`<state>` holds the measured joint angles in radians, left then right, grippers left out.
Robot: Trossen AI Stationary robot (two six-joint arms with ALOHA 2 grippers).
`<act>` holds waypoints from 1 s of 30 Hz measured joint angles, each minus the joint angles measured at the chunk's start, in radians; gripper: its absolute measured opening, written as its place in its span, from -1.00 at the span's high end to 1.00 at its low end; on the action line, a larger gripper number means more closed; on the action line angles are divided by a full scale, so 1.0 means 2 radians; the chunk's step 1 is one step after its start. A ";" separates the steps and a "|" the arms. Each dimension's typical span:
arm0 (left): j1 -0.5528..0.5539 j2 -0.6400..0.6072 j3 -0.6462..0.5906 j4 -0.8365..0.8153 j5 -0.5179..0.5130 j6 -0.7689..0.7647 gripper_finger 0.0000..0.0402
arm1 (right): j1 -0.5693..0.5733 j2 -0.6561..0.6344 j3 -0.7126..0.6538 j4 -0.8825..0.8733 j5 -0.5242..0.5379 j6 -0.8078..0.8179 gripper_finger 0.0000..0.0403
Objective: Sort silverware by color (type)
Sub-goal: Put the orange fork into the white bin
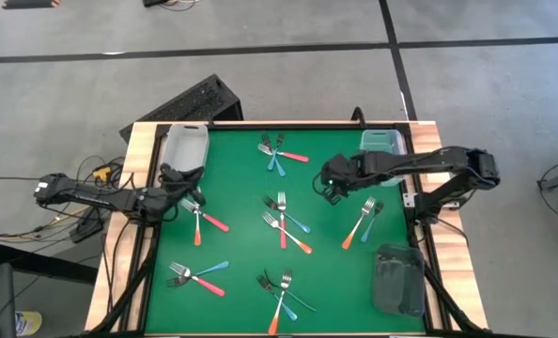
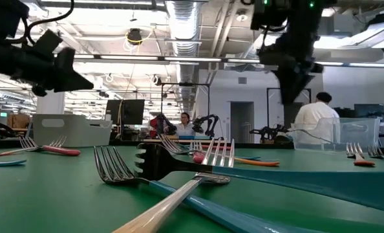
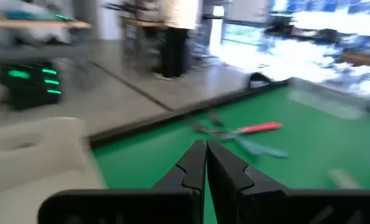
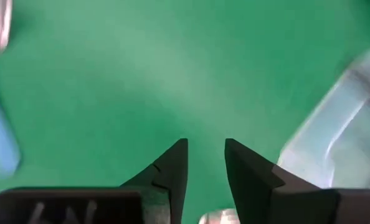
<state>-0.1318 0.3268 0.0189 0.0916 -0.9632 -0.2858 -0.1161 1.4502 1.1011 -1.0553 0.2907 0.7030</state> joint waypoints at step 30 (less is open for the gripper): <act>-0.041 0.000 0.003 -0.033 0.087 -0.097 0.99 | 0.145 0.055 -0.089 0.112 -0.053 0.190 0.46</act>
<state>-0.2146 0.3271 0.0254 0.0257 -0.7901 -0.4791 0.1730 1.5600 0.9234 -0.8308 0.1851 1.0826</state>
